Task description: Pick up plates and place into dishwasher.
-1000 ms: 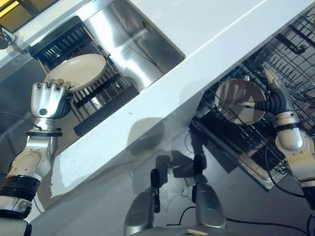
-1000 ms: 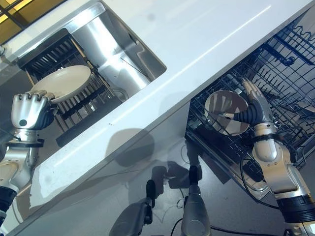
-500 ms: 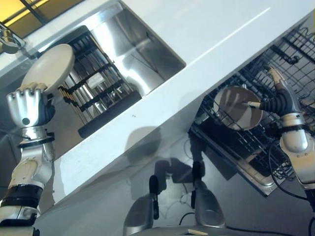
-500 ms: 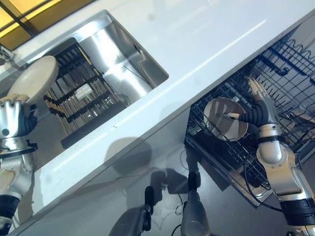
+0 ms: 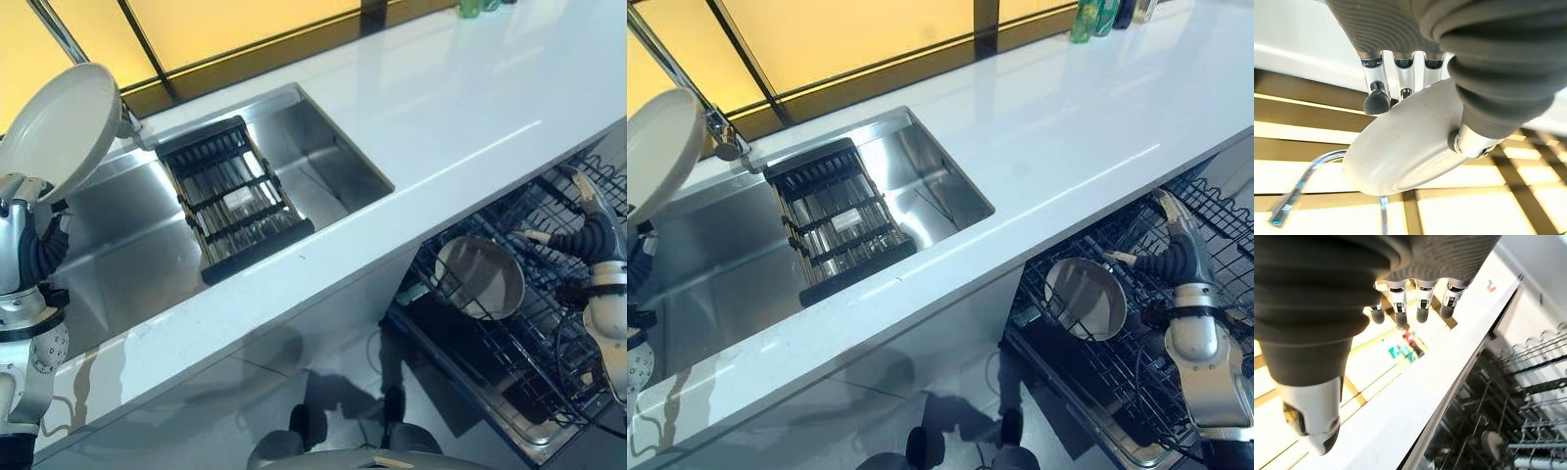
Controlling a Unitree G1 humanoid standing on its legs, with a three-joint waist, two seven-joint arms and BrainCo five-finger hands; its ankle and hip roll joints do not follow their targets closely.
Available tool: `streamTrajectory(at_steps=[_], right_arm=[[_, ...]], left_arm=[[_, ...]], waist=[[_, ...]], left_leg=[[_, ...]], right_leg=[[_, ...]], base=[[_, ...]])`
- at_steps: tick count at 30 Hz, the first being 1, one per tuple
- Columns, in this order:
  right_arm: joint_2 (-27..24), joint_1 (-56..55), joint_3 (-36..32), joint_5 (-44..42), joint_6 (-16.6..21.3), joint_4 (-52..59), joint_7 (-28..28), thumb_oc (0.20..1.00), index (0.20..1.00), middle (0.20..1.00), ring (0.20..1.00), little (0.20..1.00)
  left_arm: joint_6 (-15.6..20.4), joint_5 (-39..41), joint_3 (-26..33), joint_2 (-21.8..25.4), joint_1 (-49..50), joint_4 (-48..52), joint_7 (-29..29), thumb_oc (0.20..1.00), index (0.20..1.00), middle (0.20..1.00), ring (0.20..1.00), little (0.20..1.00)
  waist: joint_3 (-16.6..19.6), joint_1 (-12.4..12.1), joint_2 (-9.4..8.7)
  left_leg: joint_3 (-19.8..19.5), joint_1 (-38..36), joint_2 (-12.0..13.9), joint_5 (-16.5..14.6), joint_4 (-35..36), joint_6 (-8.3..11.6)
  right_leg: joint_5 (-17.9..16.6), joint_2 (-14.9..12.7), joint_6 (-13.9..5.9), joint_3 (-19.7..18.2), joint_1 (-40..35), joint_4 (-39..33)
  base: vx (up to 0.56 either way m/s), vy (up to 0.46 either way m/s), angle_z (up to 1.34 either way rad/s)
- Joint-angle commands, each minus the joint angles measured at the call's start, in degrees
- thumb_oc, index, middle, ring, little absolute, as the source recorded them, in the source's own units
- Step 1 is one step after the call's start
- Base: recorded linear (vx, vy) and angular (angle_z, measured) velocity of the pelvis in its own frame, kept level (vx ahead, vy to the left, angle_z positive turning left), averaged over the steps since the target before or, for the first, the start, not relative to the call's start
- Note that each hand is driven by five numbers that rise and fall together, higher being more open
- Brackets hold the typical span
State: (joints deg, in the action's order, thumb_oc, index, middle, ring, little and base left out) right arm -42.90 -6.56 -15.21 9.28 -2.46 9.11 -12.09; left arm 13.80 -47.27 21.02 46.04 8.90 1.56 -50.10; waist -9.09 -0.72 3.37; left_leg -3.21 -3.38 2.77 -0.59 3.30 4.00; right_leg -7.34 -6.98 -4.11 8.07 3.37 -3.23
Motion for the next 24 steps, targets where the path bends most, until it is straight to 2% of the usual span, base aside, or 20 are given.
streamTrajectory(at_steps=[1,3,6,9,13,19,24], right_arm=[[-0.84,0.56,-2.13,-2.03,6.29,6.13,-2.74,1.0,1.0,1.0,1.0,1.0],[-0.89,1.31,-1.55,-2.3,9.34,7.4,-1.71,1.0,1.0,1.0,1.0,1.0],[-1.83,2.99,0.14,-3.85,12.5,9.47,-0.32,1.0,1.0,1.0,1.0,1.0],[-2.99,6.04,3.33,-3.8,14.81,10.28,-0.28,1.0,1.0,1.0,1.0,1.0],[-6.02,10.11,6.1,-6.25,16.67,11.51,1.02,1.0,1.0,1.0,1.0,1.0],[-9.55,15.56,11.14,-9.61,17.11,13.16,6.63,1.0,1.0,1.0,1.0,1.0],[-12.74,18.55,14.46,-14.07,17.57,15.28,13.32,1.0,1.0,1.0,1.0,1.0]], left_arm=[[6.64,10.74,0.51,3.25,-1.0,3.24,5.64,0.2,0.2,0.2,0.2,0.2],[10.7,14.2,-1.12,2.93,-2.28,4.91,9.08,0.2,0.2,0.2,0.2,0.2],[12.39,19.64,-3.53,2.9,-4.53,6.94,14.44,0.2,0.2,0.2,0.2,0.2],[17.17,23.07,-7.92,2.86,-7.74,8.45,20.99,0.2,0.2,0.2,0.2,0.2],[20.9,32.27,-12.87,5.37,-11.11,12.24,36.03,0.2,0.2,0.2,0.2,0.2],[22.32,44.39,-18.1,10.65,-16.97,15.77,51.57,0.2,0.2,0.2,0.2,0.2],[22.0,52.89,-20.35,13.46,-20.63,19.17,59.69,0.2,0.2,0.2,0.2,0.2]], waist=[[4.24,-0.01,-2.13],[4.72,0.08,-2.25],[5.21,0.04,-2.34],[5.96,-0.4,-2.53],[6.87,-1.0,-2.64],[7.83,-1.31,-2.46],[8.28,-1.62,-2.71]], left_leg=[[0.41,2.79,-0.24,2.76,1.29,-0.62],[0.39,2.34,0.01,2.72,1.4,-0.47],[0.37,1.96,0.32,2.89,1.54,-0.29],[0.19,1.72,0.54,2.94,1.63,-0.15],[0.0,1.61,0.76,3.12,1.68,0.03],[0.08,1.03,0.72,3.23,1.54,-0.08],[-0.18,0.68,0.64,3.31,1.54,-0.12]], right_leg=[[10.16,-0.4,-2.43,-1.91,-3.1,8.89],[10.06,-0.12,-2.45,-2.05,-3.8,8.4],[9.72,0.22,-2.44,-2.26,-4.62,7.62],[9.51,0.52,-2.48,-2.22,-5.57,6.69],[9.21,0.82,-2.59,-2.02,-6.46,5.8],[9.33,1.01,-2.45,-1.77,-7.21,5.69],[9.67,1.03,-2.4,-1.3,-7.77,5.96]], base=[[-0.01,-0.097,-0.02],[-0.02,-0.084,-0.05],[-0.04,-0.062,-0.05],[-0.02,-0.075,-0.02],[-0.04,-0.047,-0.01],[-0.01,-0.002,0.0],[0.0,0.0,0.0]])
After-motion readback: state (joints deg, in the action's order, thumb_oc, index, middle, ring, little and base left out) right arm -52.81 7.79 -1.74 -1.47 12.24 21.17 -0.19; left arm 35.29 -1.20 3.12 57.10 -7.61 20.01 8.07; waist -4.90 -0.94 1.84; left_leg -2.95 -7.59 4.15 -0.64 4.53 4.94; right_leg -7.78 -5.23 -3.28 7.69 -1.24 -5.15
